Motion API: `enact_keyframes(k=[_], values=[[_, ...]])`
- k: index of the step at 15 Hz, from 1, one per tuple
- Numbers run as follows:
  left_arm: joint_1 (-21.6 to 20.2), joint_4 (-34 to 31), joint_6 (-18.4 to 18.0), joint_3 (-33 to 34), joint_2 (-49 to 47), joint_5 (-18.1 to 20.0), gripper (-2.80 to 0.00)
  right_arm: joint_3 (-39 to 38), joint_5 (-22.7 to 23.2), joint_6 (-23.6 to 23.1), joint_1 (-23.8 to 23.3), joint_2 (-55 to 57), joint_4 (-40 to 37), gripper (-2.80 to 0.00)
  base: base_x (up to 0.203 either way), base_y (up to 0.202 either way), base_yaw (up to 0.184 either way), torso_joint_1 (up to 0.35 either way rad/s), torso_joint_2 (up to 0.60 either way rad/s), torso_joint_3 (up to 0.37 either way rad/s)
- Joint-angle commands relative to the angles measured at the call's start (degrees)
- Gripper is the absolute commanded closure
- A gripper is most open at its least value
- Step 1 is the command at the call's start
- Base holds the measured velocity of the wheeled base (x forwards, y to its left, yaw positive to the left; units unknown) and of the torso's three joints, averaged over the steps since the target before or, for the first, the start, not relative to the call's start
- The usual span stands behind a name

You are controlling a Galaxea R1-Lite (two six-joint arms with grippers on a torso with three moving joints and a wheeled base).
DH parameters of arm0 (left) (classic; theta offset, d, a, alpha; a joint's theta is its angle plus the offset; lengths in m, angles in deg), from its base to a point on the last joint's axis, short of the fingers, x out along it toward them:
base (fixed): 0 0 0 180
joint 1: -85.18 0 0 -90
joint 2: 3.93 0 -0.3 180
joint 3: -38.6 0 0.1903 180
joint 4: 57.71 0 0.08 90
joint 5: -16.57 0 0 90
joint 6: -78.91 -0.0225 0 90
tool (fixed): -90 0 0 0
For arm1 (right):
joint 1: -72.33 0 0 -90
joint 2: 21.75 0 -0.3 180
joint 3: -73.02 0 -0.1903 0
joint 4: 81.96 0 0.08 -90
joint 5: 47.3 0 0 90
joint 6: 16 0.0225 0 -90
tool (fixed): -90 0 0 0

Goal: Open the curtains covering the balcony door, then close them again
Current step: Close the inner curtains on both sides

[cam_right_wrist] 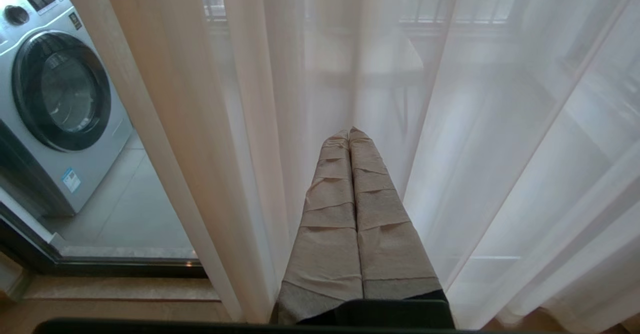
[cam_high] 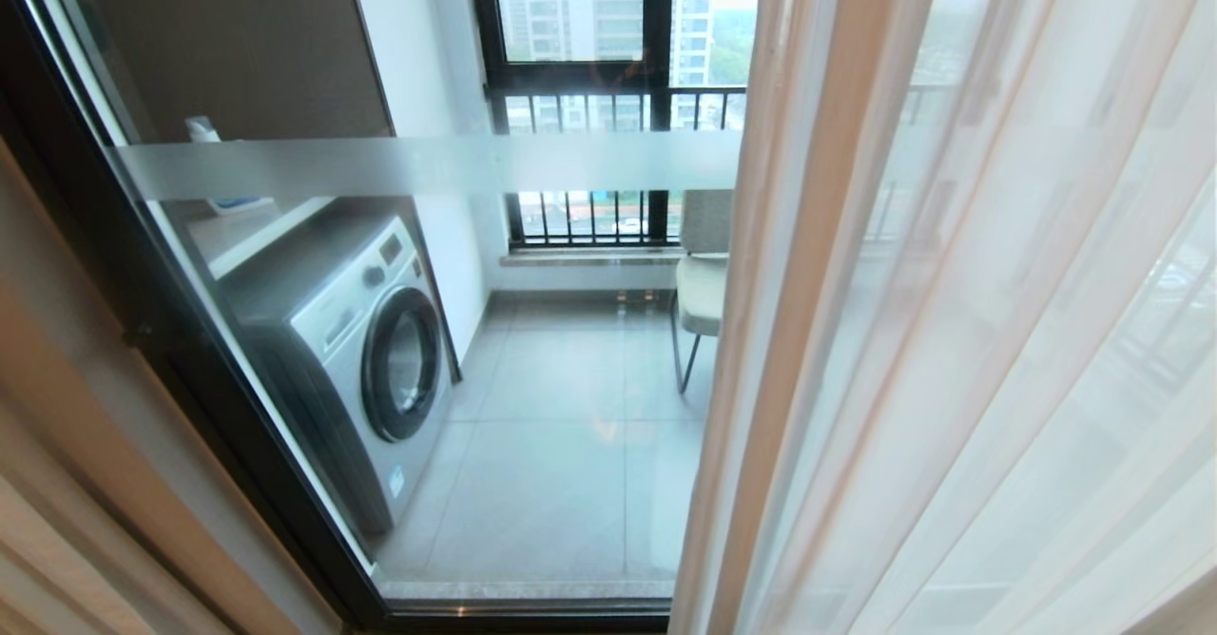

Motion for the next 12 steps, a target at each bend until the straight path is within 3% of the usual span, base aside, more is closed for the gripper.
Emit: enact_keyframes(k=[1, 4, 12], values=[[-0.01, 0.03, 0.15, 0.00, 0.02, -0.05, 0.00, 0.04, 0.01, -0.04, 0.05, 0.07, -0.08, 0.00, 0.000, 0.000, 0.000, 0.000, 0.00, 0.000], [-0.01, 0.03, 0.24, 0.00, 0.02, -0.05, 0.00, 0.04, 0.01, -0.04, 0.05, 0.07, -0.08, 0.00, -0.001, 0.083, -0.003, 0.004, 0.00, 0.002], [-0.01, 0.03, 0.58, 0.00, 0.02, -0.05, 0.00, 0.04, 0.01, -0.04, 0.05, 0.07, -0.07, 0.00, 0.000, 0.188, -0.001, 0.002, 0.00, 0.002]])
